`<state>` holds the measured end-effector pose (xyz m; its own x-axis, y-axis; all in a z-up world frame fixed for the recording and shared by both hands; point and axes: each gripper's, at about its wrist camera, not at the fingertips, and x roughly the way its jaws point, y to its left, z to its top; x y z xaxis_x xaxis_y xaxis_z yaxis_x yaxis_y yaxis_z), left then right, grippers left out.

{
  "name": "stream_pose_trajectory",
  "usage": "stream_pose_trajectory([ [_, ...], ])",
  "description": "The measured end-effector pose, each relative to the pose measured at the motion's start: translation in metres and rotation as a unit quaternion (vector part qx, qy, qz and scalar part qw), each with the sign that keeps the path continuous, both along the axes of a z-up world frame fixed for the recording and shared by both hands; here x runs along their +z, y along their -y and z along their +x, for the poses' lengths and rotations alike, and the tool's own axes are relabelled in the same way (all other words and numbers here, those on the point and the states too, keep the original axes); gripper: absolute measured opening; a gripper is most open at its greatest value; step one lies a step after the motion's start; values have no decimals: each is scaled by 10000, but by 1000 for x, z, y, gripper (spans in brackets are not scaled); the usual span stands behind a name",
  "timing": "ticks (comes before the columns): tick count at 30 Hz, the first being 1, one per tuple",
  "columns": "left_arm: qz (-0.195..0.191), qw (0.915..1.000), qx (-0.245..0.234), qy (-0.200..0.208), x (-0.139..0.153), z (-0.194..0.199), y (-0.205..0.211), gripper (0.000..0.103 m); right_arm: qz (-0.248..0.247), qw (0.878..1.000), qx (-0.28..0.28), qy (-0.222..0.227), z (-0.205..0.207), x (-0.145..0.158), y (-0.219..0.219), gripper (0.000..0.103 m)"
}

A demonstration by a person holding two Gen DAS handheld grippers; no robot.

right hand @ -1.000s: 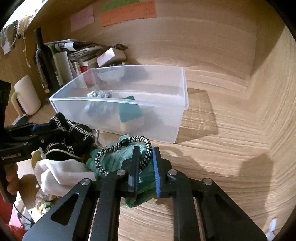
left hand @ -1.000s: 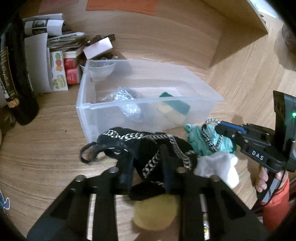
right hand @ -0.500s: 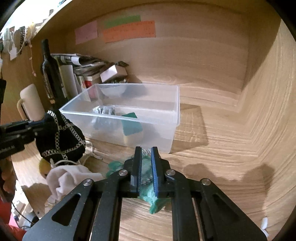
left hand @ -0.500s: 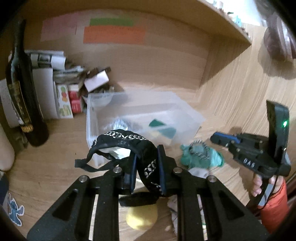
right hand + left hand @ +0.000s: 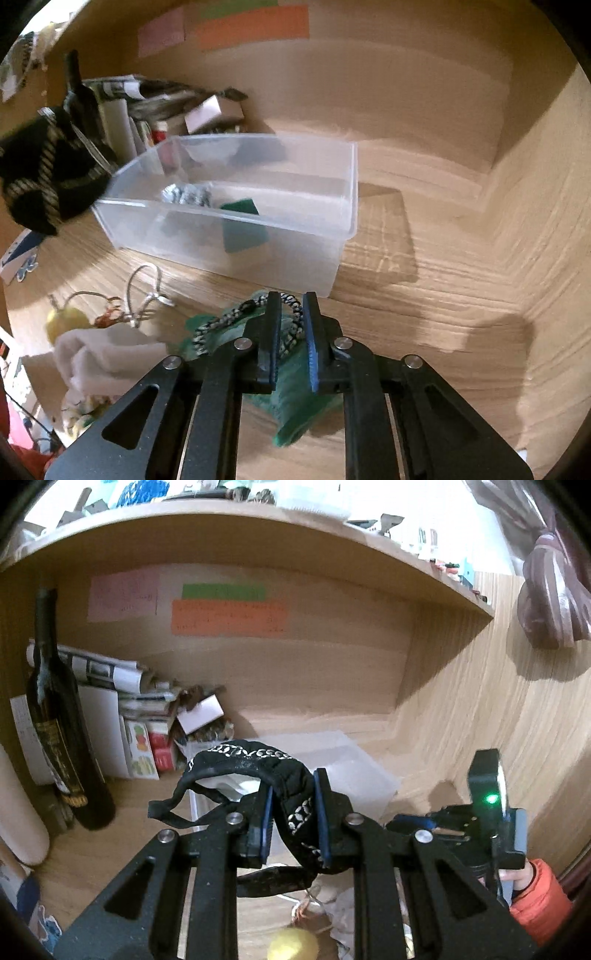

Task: Organize soft objects
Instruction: 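Lower the bracelet and black strap into the clear box and open both tools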

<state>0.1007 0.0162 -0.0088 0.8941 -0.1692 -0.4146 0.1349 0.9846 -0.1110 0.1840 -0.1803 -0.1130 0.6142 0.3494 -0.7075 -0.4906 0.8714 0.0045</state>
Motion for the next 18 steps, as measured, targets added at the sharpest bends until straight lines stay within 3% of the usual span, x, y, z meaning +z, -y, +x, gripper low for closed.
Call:
stream_pose_trajectory([
  [6, 62, 9999, 68, 49, 4, 10, -3, 20, -119, 9995, 33, -273, 16, -11, -4, 13],
  [9, 72, 9999, 110, 41, 3, 16, -5, 20, -129, 9996, 43, -246, 15, -11, -5, 27],
  [12, 99, 9998, 173, -3, 1, 26, -6, 20, 14, 9995, 119, -291, 14, -12, -3, 27],
  [13, 106, 9997, 205, -14, 1, 29, -7, 20, 58, 9993, 156, -324, 14, -12, -3, 27],
  [16, 100, 9995, 290, -52, 1, 40, -10, 20, 167, 9990, 200, -355, 14, -13, -3, 10],
  [18, 78, 9993, 340, -104, -1, 49, -13, 20, 233, 9992, 174, -273, 12, -11, -1, 9],
])
